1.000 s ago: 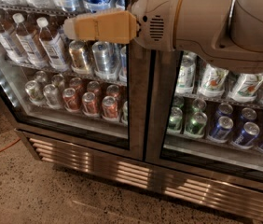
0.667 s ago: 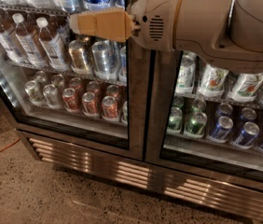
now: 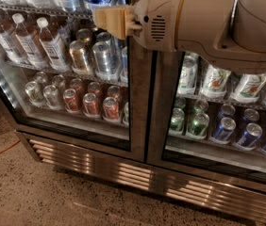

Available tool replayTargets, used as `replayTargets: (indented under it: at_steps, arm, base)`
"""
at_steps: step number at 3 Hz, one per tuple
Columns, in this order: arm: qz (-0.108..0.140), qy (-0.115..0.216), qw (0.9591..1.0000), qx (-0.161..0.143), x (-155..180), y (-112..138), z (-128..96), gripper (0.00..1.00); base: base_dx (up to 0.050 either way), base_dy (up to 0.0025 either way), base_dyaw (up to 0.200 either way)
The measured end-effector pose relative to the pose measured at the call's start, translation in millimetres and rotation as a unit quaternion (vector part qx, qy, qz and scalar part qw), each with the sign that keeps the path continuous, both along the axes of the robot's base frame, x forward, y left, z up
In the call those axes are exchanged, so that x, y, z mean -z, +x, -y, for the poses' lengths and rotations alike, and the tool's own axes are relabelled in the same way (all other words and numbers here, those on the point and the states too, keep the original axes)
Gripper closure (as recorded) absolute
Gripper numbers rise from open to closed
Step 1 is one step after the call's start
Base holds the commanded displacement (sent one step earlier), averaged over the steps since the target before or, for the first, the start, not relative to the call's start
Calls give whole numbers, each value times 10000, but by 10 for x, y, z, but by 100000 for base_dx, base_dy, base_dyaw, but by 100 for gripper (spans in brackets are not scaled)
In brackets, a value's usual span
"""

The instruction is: Open left fridge door

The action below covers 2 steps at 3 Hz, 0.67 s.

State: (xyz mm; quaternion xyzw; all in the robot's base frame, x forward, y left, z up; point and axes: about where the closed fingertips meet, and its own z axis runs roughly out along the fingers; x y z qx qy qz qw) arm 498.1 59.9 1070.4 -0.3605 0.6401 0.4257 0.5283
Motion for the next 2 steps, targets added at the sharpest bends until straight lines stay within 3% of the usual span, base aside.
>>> replayTargets:
  at_steps: [1, 2]
  arm:
    - [0, 0, 10000, 0, 0, 0, -1, 100]
    - [1, 0, 10000, 0, -1, -1, -1, 100]
  base:
    - [0, 0, 0]
    - [-4850, 0, 1]
